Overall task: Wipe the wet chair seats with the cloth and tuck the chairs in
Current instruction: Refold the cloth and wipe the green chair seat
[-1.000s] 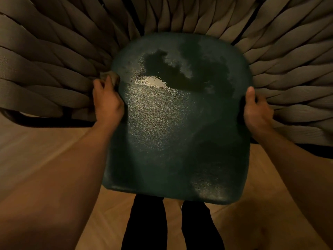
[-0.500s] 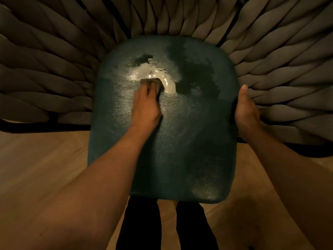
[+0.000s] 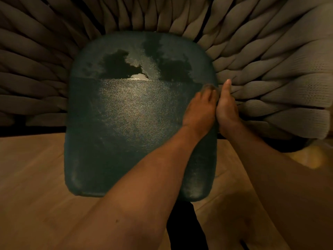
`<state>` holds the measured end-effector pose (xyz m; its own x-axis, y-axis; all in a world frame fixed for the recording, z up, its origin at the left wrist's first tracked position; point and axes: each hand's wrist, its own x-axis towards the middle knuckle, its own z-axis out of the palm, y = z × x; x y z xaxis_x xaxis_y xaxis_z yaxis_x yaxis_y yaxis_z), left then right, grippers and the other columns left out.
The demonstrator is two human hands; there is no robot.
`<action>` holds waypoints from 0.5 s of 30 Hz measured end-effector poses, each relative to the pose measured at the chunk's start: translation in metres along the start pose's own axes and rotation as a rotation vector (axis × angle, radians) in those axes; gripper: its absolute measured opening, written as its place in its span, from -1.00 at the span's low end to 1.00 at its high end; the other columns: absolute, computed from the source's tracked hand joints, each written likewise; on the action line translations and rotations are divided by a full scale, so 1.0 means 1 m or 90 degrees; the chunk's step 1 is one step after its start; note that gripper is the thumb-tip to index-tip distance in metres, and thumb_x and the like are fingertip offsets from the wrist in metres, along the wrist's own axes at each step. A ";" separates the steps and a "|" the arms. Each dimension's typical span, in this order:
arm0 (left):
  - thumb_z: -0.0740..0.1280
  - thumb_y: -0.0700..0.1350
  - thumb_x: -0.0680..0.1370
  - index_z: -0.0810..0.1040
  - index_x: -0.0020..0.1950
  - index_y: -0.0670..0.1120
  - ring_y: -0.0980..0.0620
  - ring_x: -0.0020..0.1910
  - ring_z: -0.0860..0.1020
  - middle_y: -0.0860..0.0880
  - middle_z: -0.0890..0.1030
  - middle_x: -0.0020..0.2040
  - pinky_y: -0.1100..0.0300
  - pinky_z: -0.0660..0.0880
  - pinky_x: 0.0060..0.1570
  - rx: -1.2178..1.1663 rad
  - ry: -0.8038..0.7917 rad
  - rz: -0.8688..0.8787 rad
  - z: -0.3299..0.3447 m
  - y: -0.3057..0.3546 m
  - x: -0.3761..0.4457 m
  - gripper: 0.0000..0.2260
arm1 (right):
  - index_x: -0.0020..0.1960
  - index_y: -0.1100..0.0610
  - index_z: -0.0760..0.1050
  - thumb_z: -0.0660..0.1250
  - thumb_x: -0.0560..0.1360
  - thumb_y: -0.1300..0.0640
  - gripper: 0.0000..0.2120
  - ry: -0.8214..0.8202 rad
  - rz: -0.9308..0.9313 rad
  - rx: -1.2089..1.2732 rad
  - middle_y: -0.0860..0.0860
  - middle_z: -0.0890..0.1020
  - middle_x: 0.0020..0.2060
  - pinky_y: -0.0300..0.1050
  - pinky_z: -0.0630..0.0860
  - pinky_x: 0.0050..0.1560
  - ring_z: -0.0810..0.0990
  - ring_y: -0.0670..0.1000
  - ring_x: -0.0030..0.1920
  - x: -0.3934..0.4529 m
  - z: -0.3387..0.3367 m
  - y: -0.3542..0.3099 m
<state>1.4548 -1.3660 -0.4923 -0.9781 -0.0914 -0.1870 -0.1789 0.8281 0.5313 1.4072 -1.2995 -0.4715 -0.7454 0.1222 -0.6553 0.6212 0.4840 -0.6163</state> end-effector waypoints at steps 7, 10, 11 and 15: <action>0.18 -0.13 0.63 0.27 0.50 -0.19 -0.15 0.17 0.42 -0.14 0.42 0.32 0.03 0.44 0.10 0.061 -0.033 0.042 -0.009 0.003 0.000 -0.56 | 0.35 0.06 0.57 -0.18 0.21 -0.61 0.09 -0.016 -0.042 -0.054 0.14 0.60 0.32 0.18 0.42 0.41 0.55 0.18 0.33 0.004 -0.004 0.003; 0.10 -0.16 0.62 0.25 0.51 -0.19 -0.17 0.15 0.43 -0.15 0.40 0.34 0.01 0.46 0.11 0.132 -0.015 0.064 -0.012 -0.008 -0.006 -0.56 | 0.40 0.12 0.49 0.08 0.45 -0.46 -0.19 -0.005 -0.078 -0.116 0.14 0.60 0.29 0.16 0.47 0.35 0.56 0.20 0.28 -0.010 -0.007 -0.010; 0.04 -0.17 0.60 0.28 0.50 -0.18 -0.17 0.11 0.45 -0.15 0.42 0.32 0.02 0.47 0.06 0.164 -0.002 0.070 -0.014 -0.016 -0.008 -0.55 | 0.46 0.14 0.43 0.18 0.55 -0.35 -0.30 0.007 -0.099 -0.142 0.14 0.57 0.35 0.11 0.45 0.37 0.53 0.20 0.33 -0.010 -0.006 -0.012; 0.04 -0.16 0.53 0.39 0.44 -0.14 -0.15 0.02 0.49 -0.14 0.48 0.28 0.03 0.51 -0.07 0.213 0.036 0.008 -0.033 -0.049 -0.019 -0.52 | 0.49 0.16 0.36 0.38 0.58 -0.10 -0.41 0.004 -0.150 -0.218 0.14 0.53 0.38 -0.04 0.43 0.28 0.50 0.18 0.37 -0.003 0.001 -0.021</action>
<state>1.4785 -1.4231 -0.4879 -0.9861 -0.1023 -0.1307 -0.1306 0.9643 0.2306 1.3964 -1.3112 -0.4575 -0.8599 -0.0220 -0.5101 0.3175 0.7594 -0.5679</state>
